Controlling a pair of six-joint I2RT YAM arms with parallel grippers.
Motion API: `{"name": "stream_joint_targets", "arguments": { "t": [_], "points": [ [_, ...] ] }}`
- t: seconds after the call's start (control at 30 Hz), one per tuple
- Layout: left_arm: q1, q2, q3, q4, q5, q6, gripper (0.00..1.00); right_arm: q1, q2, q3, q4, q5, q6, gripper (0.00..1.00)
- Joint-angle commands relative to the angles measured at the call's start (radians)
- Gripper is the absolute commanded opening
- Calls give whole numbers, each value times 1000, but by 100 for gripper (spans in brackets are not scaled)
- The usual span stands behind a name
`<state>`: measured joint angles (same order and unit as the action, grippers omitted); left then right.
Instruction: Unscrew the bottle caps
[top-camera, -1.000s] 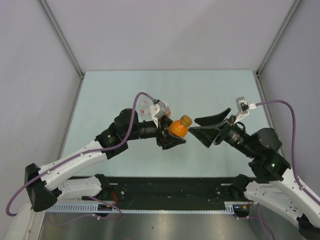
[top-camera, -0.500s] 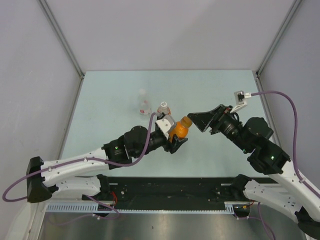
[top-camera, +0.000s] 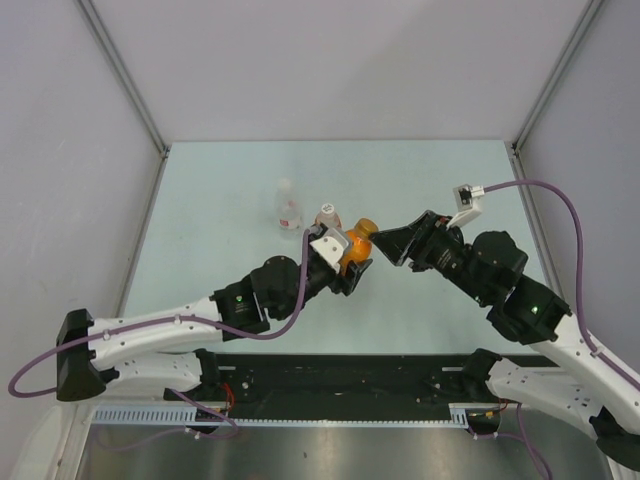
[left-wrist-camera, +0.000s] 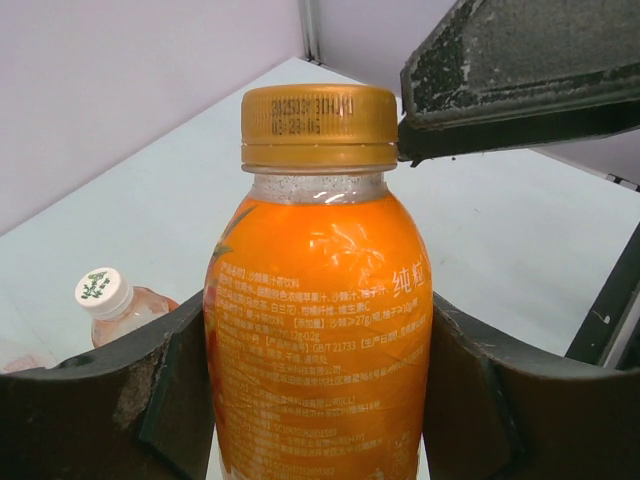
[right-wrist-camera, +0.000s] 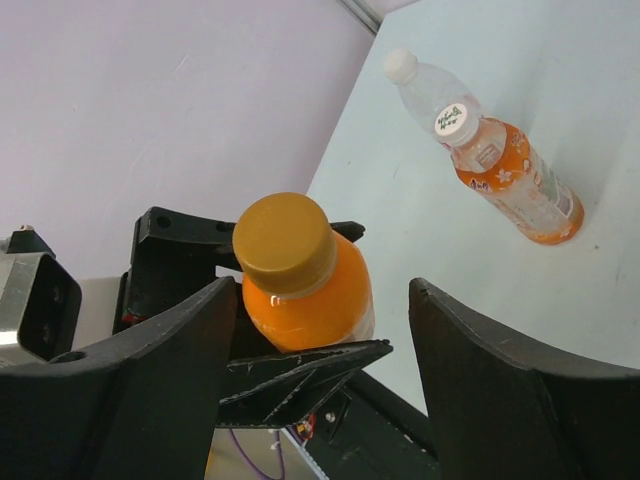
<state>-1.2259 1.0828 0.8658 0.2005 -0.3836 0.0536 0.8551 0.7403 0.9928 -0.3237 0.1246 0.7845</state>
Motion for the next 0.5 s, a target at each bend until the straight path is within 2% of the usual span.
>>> {"name": "stream_joint_targets", "arguments": {
  "t": [0.0,0.3,0.47],
  "points": [
    [-12,14,15,40,-20,22,0,9,17,47,43,18,-11,73],
    [-17,14,15,31,8,15,0,13,57,46,83,14,-25,68],
    [-20,20,12,23,17,14,0,12,74,44,103,15,-44,59]
  ]
}}
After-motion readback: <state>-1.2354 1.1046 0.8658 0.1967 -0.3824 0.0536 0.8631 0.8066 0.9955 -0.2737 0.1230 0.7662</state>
